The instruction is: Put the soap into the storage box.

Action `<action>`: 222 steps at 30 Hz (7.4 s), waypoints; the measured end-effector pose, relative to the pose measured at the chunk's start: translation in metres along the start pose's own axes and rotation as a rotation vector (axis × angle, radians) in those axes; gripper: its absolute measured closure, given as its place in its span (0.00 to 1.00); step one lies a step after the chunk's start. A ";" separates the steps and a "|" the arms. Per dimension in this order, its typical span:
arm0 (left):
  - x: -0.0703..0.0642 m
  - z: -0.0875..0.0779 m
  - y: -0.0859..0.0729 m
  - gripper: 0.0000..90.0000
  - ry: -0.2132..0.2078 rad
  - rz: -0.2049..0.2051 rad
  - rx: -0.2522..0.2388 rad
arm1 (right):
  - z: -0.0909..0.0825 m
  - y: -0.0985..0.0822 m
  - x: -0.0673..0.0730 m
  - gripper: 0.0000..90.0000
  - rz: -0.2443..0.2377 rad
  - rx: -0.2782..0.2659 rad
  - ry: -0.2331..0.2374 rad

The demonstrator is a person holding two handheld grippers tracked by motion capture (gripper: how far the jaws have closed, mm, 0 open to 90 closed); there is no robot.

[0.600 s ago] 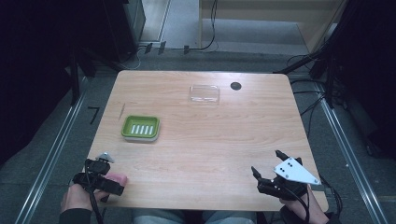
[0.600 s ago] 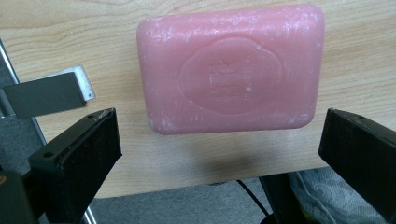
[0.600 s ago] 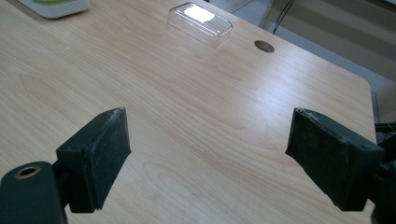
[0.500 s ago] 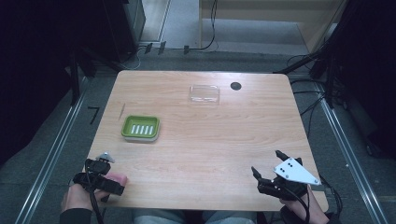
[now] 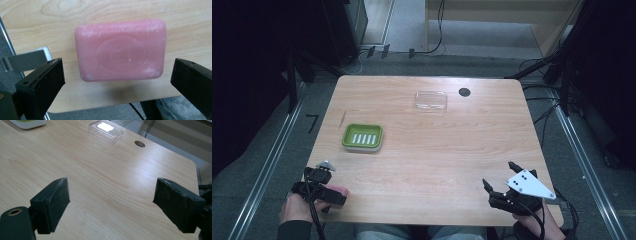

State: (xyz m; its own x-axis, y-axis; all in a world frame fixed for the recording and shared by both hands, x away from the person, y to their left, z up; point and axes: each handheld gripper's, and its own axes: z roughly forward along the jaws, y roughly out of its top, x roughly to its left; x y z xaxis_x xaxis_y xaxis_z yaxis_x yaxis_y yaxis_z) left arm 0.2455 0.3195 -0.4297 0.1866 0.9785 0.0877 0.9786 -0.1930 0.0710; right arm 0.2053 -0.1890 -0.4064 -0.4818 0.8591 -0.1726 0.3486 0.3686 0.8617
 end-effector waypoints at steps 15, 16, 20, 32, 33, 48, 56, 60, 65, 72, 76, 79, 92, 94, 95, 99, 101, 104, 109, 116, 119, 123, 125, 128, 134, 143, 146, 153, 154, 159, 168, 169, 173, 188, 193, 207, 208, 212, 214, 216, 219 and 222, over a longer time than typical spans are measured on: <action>0.001 0.008 0.012 0.00 -0.030 -0.019 -0.011 | 0.000 0.000 0.000 0.15 -0.001 0.002 -0.001; 0.001 0.008 0.012 0.00 -0.030 -0.019 -0.011 | -0.001 0.000 0.000 0.15 -0.001 0.003 -0.001; -0.001 0.011 0.014 0.00 -0.025 -0.020 -0.005 | -0.001 0.000 0.000 0.15 -0.003 0.004 0.000; 0.003 0.024 0.017 0.00 -0.009 -0.038 0.030 | -0.001 -0.001 0.001 0.15 0.000 0.004 -0.002; 0.004 0.026 0.016 0.00 -0.009 -0.040 0.028 | -0.001 -0.001 0.001 0.15 0.000 0.005 -0.002; 0.002 0.027 0.017 0.14 -0.036 -0.038 0.017 | -0.001 -0.001 0.000 0.15 -0.002 0.001 -0.004; 0.001 0.027 0.016 0.14 -0.033 -0.041 0.012 | -0.001 -0.001 0.000 0.15 -0.001 0.001 -0.005; 0.002 0.027 0.015 0.15 -0.034 -0.044 0.003 | -0.001 -0.001 0.000 0.15 0.002 0.000 -0.006; 0.002 0.026 0.015 0.15 -0.032 -0.033 -0.004 | -0.002 -0.001 0.000 0.15 0.004 -0.001 -0.006; 0.002 0.022 0.017 0.15 -0.037 -0.026 -0.010 | -0.001 -0.001 0.000 0.15 0.004 0.000 -0.005; 0.002 0.020 0.018 0.15 -0.038 -0.021 -0.016 | -0.001 -0.001 0.000 0.15 0.003 0.000 -0.007; 0.001 0.019 0.019 0.15 -0.043 -0.016 -0.017 | -0.001 -0.001 0.000 0.15 0.001 0.002 -0.007; -0.001 0.015 0.030 0.15 -0.044 0.022 -0.024 | -0.002 -0.001 0.000 0.15 0.003 0.001 -0.007; -0.001 0.014 0.032 0.15 -0.045 0.027 -0.024 | -0.001 -0.001 0.000 0.15 0.002 0.002 -0.007; -0.001 0.014 0.034 0.15 -0.044 0.034 -0.023 | -0.001 -0.001 0.000 0.15 0.003 0.001 -0.008; -0.001 0.012 0.037 0.15 -0.045 0.037 -0.027 | -0.001 -0.001 0.000 0.15 0.001 0.002 -0.007; -0.002 0.011 0.040 0.15 -0.045 0.044 -0.034 | -0.001 -0.001 0.000 0.15 0.001 0.002 -0.006; -0.002 0.010 0.042 0.15 -0.043 0.056 -0.032 | -0.001 -0.001 0.000 0.15 0.002 0.001 -0.007; -0.003 0.008 0.047 0.15 -0.046 0.065 -0.034 | -0.002 -0.001 0.000 0.15 0.003 0.000 -0.007; -0.003 0.005 0.054 0.15 -0.048 0.078 -0.042 | -0.002 -0.001 0.000 0.15 0.003 0.000 -0.007; -0.004 0.005 0.058 0.15 -0.047 0.088 -0.041 | -0.002 -0.001 0.000 0.15 0.002 0.001 -0.006; -0.005 0.003 0.061 0.15 -0.050 0.099 -0.040 | -0.002 -0.001 0.000 0.15 0.003 0.001 -0.006; -0.006 0.003 0.062 0.15 -0.049 0.095 -0.046 | -0.002 -0.001 0.000 0.15 0.003 0.001 -0.006; -0.006 0.001 0.066 0.15 -0.045 0.106 -0.051 | -0.002 -0.001 0.000 0.15 0.002 0.001 -0.006; -0.006 -0.003 0.071 0.15 -0.048 0.113 -0.060 | -0.002 -0.001 0.000 0.15 0.001 0.001 -0.005; -0.005 -0.005 0.079 0.15 -0.049 0.117 -0.056 | -0.002 -0.001 0.000 0.15 0.001 0.002 -0.006; -0.005 -0.006 0.081 0.15 -0.047 0.122 -0.053 | -0.002 -0.001 0.000 0.15 0.001 0.002 -0.007; -0.004 -0.008 0.085 0.15 -0.045 0.126 -0.051 | -0.001 -0.001 -0.001 0.15 0.002 0.001 -0.006; -0.004 -0.009 0.085 0.15 -0.044 0.126 -0.056 | -0.002 -0.001 -0.001 0.15 0.003 0.001 -0.008; -0.003 -0.012 0.088 0.15 -0.043 0.139 -0.060 | -0.002 -0.001 0.000 0.15 0.001 0.002 -0.007; -0.004 -0.017 0.095 0.15 -0.042 0.151 -0.068 | -0.002 -0.001 -0.001 0.15 0.004 0.003 -0.008; -0.004 -0.018 0.096 0.15 -0.041 0.147 -0.074 | -0.002 -0.001 -0.001 0.15 0.005 0.002 -0.009; -0.004 -0.020 0.100 0.15 -0.044 0.157 -0.072 | -0.001 -0.001 -0.001 0.15 0.005 0.004 -0.010; -0.010 -0.022 0.118 0.15 -0.049 0.181 -0.079 | -0.001 -0.001 0.000 0.15 0.001 0.006 -0.011; -0.012 -0.023 0.122 0.15 -0.047 0.188 -0.080 | -0.001 -0.001 0.000 0.15 0.002 0.006 -0.012; -0.009 -0.024 0.132 0.15 -0.055 0.166 -0.095 | -0.001 -0.001 0.000 0.15 0.000 0.006 -0.011; -0.008 -0.025 0.133 0.15 -0.056 0.167 -0.098 | -0.001 -0.001 0.000 0.15 0.000 0.006 -0.011; -0.008 -0.028 0.136 0.15 -0.060 0.165 -0.107 | -0.001 -0.001 0.000 0.15 -0.001 0.009 -0.010; -0.008 -0.028 0.138 0.15 -0.058 0.166 -0.112 | -0.001 -0.001 0.000 0.15 -0.001 0.008 -0.010; -0.009 -0.029 0.140 0.15 -0.063 0.169 -0.113 | -0.002 -0.001 -0.001 0.15 0.000 0.010 -0.012; -0.010 -0.028 0.144 0.15 -0.067 0.173 -0.113 | -0.002 -0.002 -0.001 0.15 0.000 0.009 -0.013; -0.010 -0.027 0.147 0.15 -0.066 0.173 -0.113 | -0.003 -0.002 0.000 0.15 0.001 0.010 -0.016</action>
State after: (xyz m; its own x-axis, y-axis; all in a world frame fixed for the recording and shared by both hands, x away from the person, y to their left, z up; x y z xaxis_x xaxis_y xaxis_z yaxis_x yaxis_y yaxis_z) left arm 0.3847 0.2790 -0.3931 0.3602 0.9319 0.0434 0.9162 -0.3622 0.1717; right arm 0.2027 -0.1911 -0.4069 -0.4687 0.8650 -0.1792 0.3576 0.3712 0.8569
